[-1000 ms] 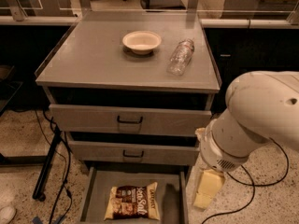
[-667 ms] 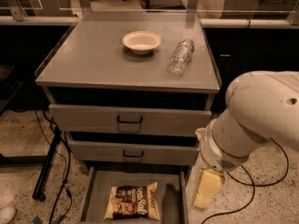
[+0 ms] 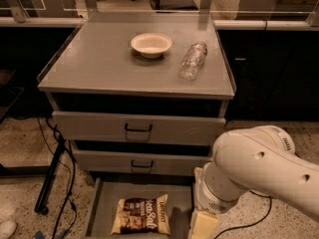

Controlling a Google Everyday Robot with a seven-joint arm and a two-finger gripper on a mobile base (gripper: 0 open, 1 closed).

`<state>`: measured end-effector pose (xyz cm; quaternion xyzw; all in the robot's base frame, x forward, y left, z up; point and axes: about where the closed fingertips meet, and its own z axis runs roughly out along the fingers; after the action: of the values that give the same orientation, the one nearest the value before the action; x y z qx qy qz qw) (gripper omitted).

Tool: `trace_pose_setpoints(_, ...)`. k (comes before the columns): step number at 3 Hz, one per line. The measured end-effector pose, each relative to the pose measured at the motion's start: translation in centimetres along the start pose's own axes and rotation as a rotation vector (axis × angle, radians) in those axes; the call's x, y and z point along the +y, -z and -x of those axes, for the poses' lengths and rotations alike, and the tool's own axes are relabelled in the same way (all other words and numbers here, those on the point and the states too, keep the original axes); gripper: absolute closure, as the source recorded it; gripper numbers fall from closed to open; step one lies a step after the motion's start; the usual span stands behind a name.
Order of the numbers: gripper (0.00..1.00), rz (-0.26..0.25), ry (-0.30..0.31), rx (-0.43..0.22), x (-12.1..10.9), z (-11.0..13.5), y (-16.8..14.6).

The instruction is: Pick brown chip bag from bottom drawer and place on counter

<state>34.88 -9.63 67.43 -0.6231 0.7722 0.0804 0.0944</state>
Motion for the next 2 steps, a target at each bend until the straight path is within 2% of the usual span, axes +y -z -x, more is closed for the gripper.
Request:
trace_pose_setpoints(1,0.0,0.0,0.0,0.0,0.0,0.0,0.0)
trace_pose_setpoints(2,0.0,0.004,-0.016,-0.025,-0.3,0.5,-1.8)
